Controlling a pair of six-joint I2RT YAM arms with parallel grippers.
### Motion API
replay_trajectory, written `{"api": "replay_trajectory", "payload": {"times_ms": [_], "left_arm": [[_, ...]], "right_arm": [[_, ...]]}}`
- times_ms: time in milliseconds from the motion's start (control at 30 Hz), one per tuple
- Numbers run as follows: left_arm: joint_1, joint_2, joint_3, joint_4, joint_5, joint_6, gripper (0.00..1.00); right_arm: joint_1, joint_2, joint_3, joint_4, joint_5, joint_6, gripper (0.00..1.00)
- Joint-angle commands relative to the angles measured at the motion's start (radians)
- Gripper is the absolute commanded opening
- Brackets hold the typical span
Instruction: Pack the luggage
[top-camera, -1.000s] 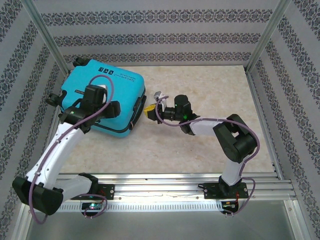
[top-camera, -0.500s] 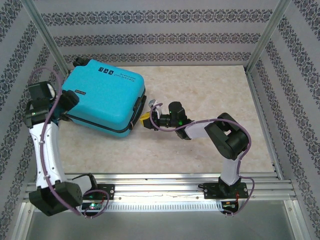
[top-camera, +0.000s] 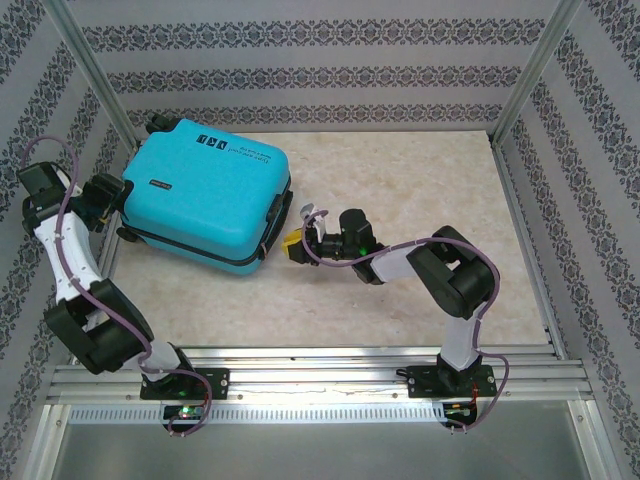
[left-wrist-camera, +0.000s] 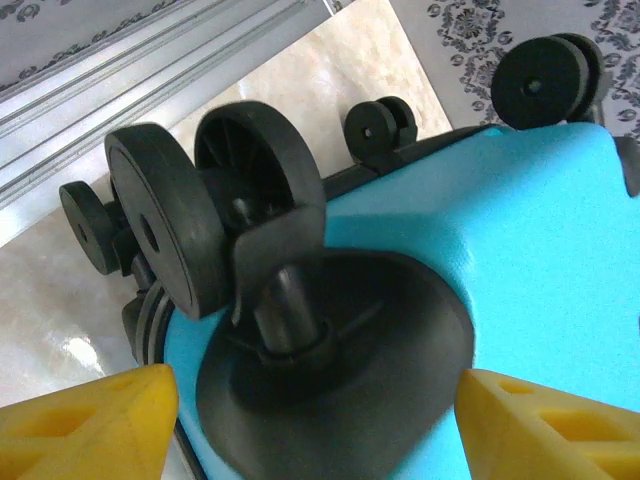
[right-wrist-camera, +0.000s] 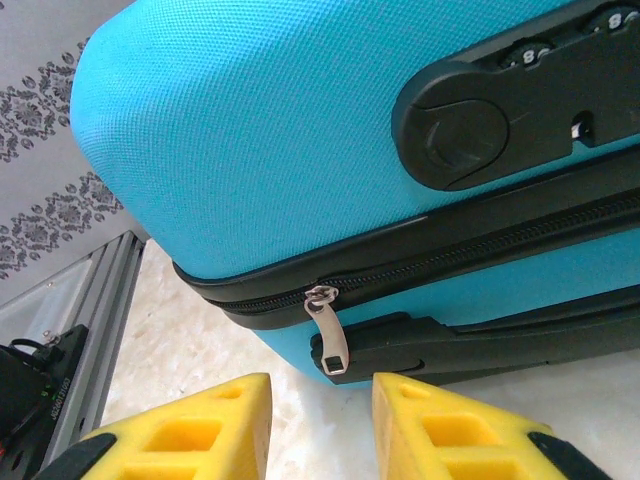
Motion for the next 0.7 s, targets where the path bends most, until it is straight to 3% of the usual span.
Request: {"api": "replay_trajectory", "payload": {"times_ms": [0, 367, 533, 600, 667], "left_arm": [[0.010, 0.021, 0.032, 0.045, 0.005, -0.018, 0.73], [0.021, 0.173, 0.092, 0.090, -0.013, -0.050, 0.70], [0.020, 0.244, 0.116, 0.125, 0.029, -0.073, 0.67], [0.018, 0.265, 0.119, 0.146, 0.048, -0.079, 0.60], [0.015, 0.276, 0.116, 0.170, 0.082, -0.092, 0.45]], "right_arm": [[0.010, 0.027, -0.019, 0.080, -0.013, 0.017, 0.33], [0.004, 0.025, -0.030, 0.093, -0.020, 0.020, 0.33], [0.004, 0.028, -0.029, 0.092, -0.032, 0.016, 0.33], [0.004, 0.030, -0.030, 0.093, -0.039, 0.013, 0.34], [0.005, 0.030, -0.032, 0.091, -0.043, 0.006, 0.34]]}}
